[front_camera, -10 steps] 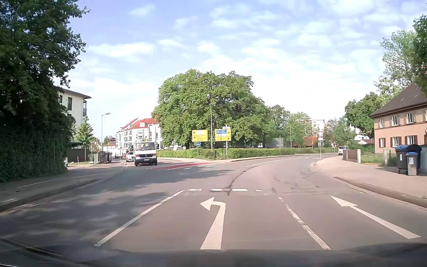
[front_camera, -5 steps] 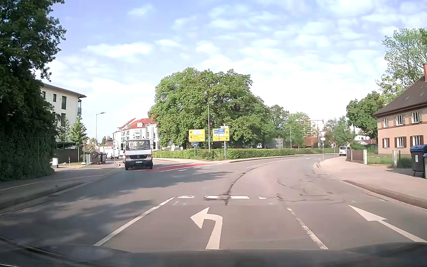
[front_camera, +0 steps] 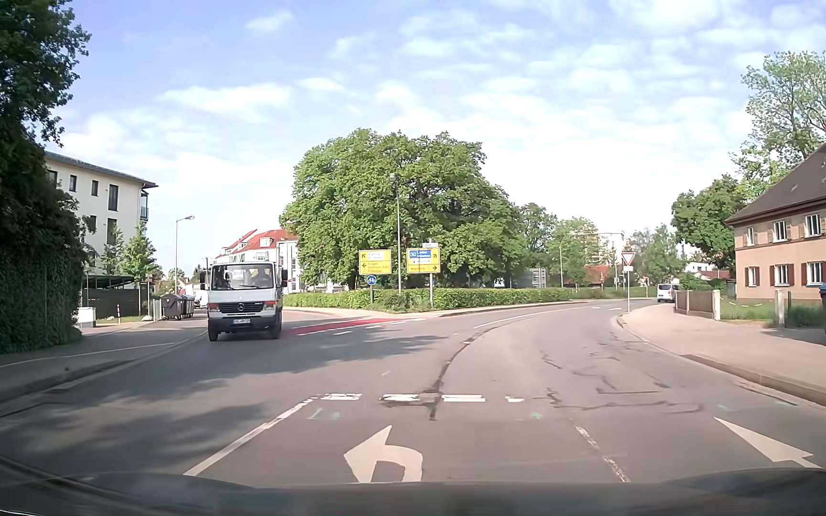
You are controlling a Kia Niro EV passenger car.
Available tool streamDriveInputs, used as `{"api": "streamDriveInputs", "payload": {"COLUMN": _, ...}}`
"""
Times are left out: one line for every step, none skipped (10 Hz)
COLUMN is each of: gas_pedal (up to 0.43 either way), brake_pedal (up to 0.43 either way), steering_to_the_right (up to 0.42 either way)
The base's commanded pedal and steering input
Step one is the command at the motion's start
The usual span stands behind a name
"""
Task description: Follow the waypoints while adhering to traffic rules and regulations
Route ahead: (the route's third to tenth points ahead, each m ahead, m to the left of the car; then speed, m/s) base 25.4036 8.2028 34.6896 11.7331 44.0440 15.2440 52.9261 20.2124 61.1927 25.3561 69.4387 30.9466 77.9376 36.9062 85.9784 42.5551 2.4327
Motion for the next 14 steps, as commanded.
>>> {"api": "streamDriveInputs", "payload": {"gas_pedal": 0.0, "brake_pedal": 0.085, "steering_to_the_right": 0.013}}
{"api": "streamDriveInputs", "payload": {"gas_pedal": 0.0, "brake_pedal": 0.055, "steering_to_the_right": 0.013}}
{"api": "streamDriveInputs", "payload": {"gas_pedal": 0.0, "brake_pedal": 0.0, "steering_to_the_right": 0.013}}
{"api": "streamDriveInputs", "payload": {"gas_pedal": 0.0, "brake_pedal": 0.0, "steering_to_the_right": 0.013}}
{"api": "streamDriveInputs", "payload": {"gas_pedal": 0.0, "brake_pedal": 0.0, "steering_to_the_right": 0.013}}
{"api": "streamDriveInputs", "payload": {"gas_pedal": 0.0, "brake_pedal": 0.0, "steering_to_the_right": 0.013}}
{"api": "streamDriveInputs", "payload": {"gas_pedal": 0.0, "brake_pedal": 0.0, "steering_to_the_right": 0.013}}
{"api": "streamDriveInputs", "payload": {"gas_pedal": 0.0, "brake_pedal": 0.0, "steering_to_the_right": 0.011}}
{"api": "streamDriveInputs", "payload": {"gas_pedal": 0.02, "brake_pedal": 0.0, "steering_to_the_right": 0.008}}
{"api": "streamDriveInputs", "payload": {"gas_pedal": 0.02, "brake_pedal": 0.0, "steering_to_the_right": 0.005}}
{"api": "streamDriveInputs", "payload": {"gas_pedal": 0.02, "brake_pedal": 0.0, "steering_to_the_right": 0.001}}
{"api": "streamDriveInputs", "payload": {"gas_pedal": 0.02, "brake_pedal": 0.0, "steering_to_the_right": -0.002}}
{"api": "streamDriveInputs", "payload": {"gas_pedal": 0.02, "brake_pedal": 0.0, "steering_to_the_right": -0.004}}
{"api": "streamDriveInputs", "payload": {"gas_pedal": 0.028, "brake_pedal": 0.0, "steering_to_the_right": -0.006}}
